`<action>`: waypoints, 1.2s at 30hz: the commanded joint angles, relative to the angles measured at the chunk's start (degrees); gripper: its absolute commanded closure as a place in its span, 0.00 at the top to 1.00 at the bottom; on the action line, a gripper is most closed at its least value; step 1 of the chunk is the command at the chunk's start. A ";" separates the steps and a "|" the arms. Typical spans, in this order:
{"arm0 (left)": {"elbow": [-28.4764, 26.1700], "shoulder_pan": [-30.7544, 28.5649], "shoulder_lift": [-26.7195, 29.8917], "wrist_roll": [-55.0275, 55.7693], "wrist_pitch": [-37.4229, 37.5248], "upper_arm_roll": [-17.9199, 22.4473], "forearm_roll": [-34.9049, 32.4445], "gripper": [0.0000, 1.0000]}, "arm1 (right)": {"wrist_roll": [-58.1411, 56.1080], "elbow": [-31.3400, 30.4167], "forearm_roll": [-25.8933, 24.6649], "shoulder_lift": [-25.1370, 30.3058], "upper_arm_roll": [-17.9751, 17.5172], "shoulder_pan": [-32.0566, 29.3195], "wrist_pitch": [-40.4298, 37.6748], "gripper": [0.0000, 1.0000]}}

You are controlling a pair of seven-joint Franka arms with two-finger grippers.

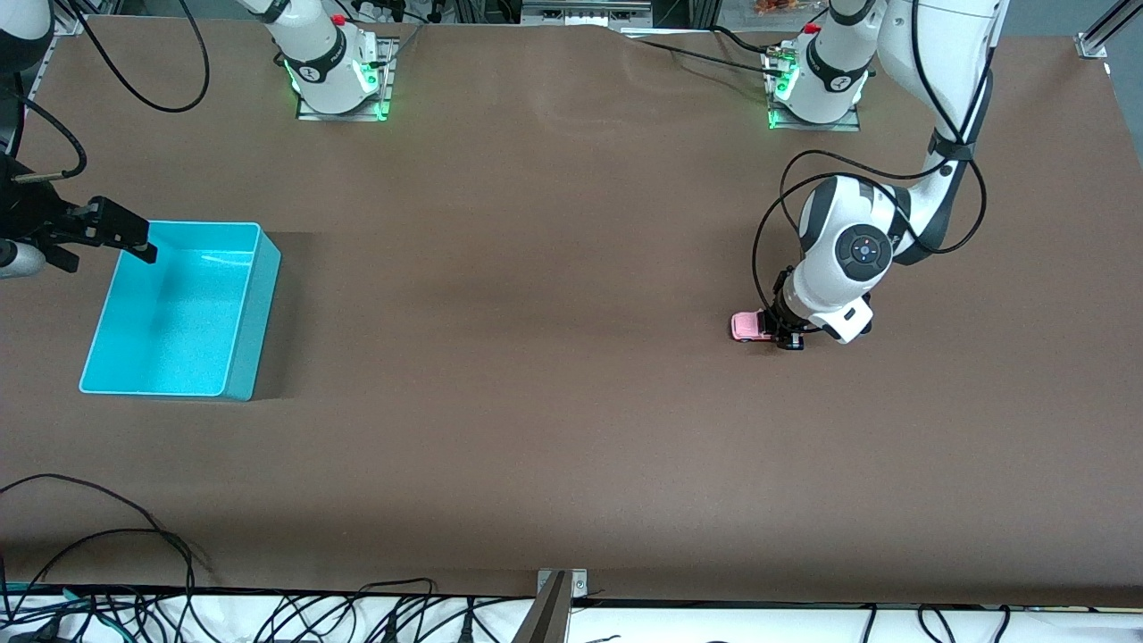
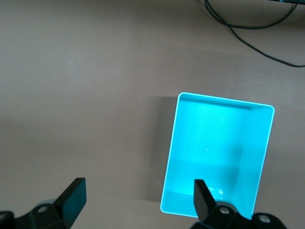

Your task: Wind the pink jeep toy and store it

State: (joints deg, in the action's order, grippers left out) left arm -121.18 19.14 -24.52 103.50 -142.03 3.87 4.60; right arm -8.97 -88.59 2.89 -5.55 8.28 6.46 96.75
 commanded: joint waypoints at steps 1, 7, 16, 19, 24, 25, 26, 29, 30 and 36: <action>0.24 0.11 -0.36 0.83 -0.97 0.35 1.73 0.16 | -0.61 0.88 -0.17 -0.17 0.16 -0.22 -0.24 1.00; 0.24 0.02 -0.89 0.48 -1.32 0.35 1.73 0.16 | -0.61 0.96 -0.17 -0.17 0.25 -0.22 -0.15 1.00; 0.24 -2.26 -1.41 -3.29 -1.32 0.35 1.46 0.16 | -0.61 0.96 -0.17 -0.17 0.25 -0.31 -0.15 1.00; 0.15 -3.49 -1.50 -4.97 -1.32 0.35 1.46 0.16 | -0.61 0.96 -0.17 -0.17 0.25 -0.22 -0.15 1.00; 0.06 -6.30 -2.03 -8.57 -1.23 0.35 1.37 0.16 | -0.61 0.96 -0.17 -0.17 0.16 -0.22 -0.15 1.00; 0.06 -6.66 -2.11 -9.01 -1.23 0.44 1.37 0.16 | -0.61 0.96 -0.08 -0.17 0.16 -0.22 -0.15 1.00; 0.06 -7.18 -2.12 -9.63 -1.32 0.44 1.29 0.16 | -0.61 0.96 -0.17 -0.17 0.16 -0.22 -0.15 1.00; 0.06 -9.11 -2.29 -11.38 -1.32 0.44 0.85 0.16 | -0.61 0.96 -0.08 -0.17 0.16 -0.22 -0.15 1.00; 0.06 -9.82 -2.47 -12.09 -1.32 0.44 0.85 0.16 | -0.61 0.96 -0.17 -0.17 0.16 -0.22 -0.15 1.00; 0.06 -13.07 -2.82 -15.95 -1.32 0.61 0.67 0.17 | -0.52 0.96 -0.08 -0.17 0.16 -0.22 -0.15 1.00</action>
State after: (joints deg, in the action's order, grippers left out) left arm -121.33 8.75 -24.64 91.89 -141.23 4.32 4.62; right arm -8.97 -88.59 2.89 -5.55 8.43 6.32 96.75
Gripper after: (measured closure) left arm 0.502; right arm 0.000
